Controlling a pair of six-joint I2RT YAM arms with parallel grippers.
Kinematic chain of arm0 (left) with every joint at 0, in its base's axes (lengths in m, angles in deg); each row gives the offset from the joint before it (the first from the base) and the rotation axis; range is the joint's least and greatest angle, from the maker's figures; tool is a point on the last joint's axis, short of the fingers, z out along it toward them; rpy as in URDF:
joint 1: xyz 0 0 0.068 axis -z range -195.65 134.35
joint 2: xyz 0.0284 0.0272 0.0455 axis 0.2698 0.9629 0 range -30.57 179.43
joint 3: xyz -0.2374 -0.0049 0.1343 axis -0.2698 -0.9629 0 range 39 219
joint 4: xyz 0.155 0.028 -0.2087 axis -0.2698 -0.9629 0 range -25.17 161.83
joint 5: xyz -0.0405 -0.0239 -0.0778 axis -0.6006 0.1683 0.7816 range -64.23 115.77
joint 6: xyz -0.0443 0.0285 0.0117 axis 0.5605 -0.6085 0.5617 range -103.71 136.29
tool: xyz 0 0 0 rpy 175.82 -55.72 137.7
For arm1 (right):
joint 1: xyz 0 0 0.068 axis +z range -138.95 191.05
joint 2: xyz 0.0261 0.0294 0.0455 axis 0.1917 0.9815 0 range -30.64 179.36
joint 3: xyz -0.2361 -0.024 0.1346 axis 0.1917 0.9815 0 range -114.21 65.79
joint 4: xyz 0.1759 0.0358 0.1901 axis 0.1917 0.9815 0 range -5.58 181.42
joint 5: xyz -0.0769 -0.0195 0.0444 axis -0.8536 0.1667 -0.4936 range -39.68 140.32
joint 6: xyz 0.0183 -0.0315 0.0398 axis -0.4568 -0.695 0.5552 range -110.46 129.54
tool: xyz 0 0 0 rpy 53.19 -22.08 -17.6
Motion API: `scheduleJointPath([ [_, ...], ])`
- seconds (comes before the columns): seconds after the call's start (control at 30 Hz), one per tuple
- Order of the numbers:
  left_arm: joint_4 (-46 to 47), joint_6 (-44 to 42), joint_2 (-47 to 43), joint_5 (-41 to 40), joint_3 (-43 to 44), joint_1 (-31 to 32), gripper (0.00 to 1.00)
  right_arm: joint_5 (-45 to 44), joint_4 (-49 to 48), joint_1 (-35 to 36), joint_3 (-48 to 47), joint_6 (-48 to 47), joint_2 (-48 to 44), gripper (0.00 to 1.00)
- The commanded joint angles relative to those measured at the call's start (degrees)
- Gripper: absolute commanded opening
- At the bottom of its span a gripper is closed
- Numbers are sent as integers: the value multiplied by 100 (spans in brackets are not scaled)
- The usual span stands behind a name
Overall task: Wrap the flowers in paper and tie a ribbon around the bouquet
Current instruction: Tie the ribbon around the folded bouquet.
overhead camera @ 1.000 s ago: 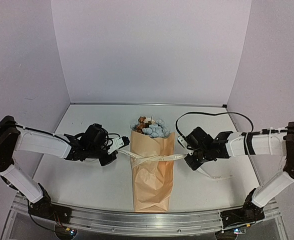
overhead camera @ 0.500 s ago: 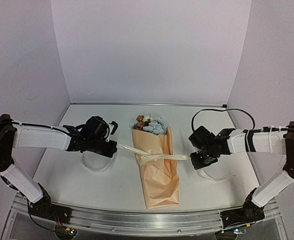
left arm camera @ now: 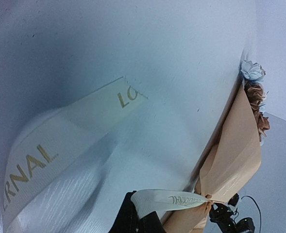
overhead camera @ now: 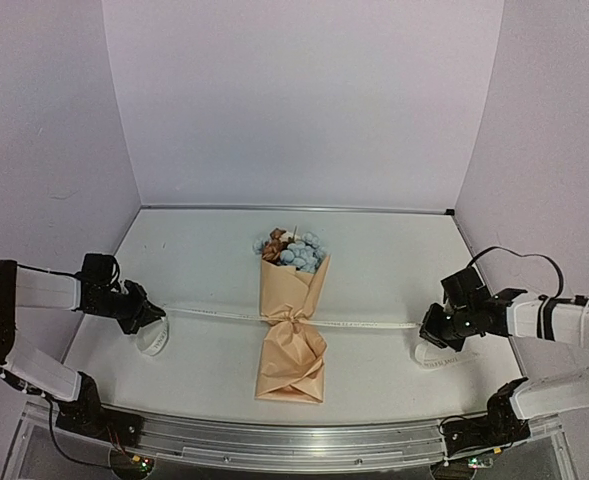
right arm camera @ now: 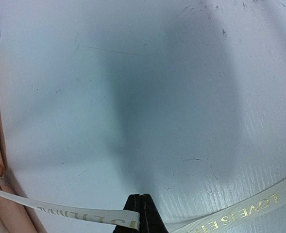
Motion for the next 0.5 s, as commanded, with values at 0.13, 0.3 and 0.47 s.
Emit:
scheduleJointPath([
  [0.13, -215, -61, -216, -1450, 320, -699, 0, -1054, 1132, -849, 430, 449, -411, 0],
  [0.3, -394, -201, -435, -1626, 319, -851, 0, -810, 1149, -1270, 648, 573, -603, 0],
  [0.47, -484, -306, -506, -1589, 349, -1129, 0, -407, 1213, -1795, 647, 654, -682, 0],
])
